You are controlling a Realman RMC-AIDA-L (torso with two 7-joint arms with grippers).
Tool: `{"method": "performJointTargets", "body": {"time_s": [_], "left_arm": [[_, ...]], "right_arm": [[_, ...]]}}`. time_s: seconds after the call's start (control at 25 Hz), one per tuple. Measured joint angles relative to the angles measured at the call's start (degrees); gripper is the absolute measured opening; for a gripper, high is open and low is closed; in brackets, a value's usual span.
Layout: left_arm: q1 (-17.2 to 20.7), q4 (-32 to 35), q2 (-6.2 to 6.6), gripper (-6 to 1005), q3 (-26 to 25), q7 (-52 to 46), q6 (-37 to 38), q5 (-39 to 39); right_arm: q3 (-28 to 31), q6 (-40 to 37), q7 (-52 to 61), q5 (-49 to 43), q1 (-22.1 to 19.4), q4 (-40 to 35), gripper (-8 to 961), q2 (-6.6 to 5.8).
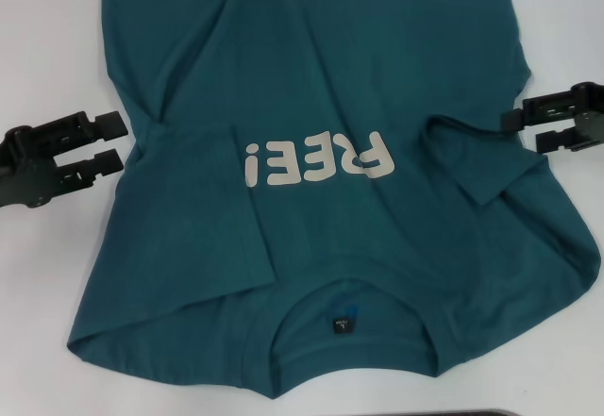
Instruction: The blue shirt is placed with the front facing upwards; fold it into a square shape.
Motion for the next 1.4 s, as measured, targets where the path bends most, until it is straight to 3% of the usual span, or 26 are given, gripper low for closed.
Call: {"method": "performJointTargets", "body": {"time_s": [0.36,0.72,1.12,1.4], "left_arm": [[0.05,-0.01,-0.08,779,0.0,0.0,-0.41,0.12],[0.03,-0.01,-0.17,778,0.0,0.07,-0.8,0.16],[0.12,0.0,-0.17,779,0.0,0.09,-0.79,0.12],[0.2,0.0,-0.09,779,0.0,0.09,-0.6,0.12]], "right_arm": [[-0.22,6.38,-0.24,-1.04,0.39,0.15,915,3.26],[0.06,11.01,-0.57,0.24,1.01,2.23,915,4.73],[0.52,14.83,-7.76,17.05,0.28,3.74,915,4.4],[-0.58,13.94,-7.35,10.07,3.79,2.91,915,1.23]]}}
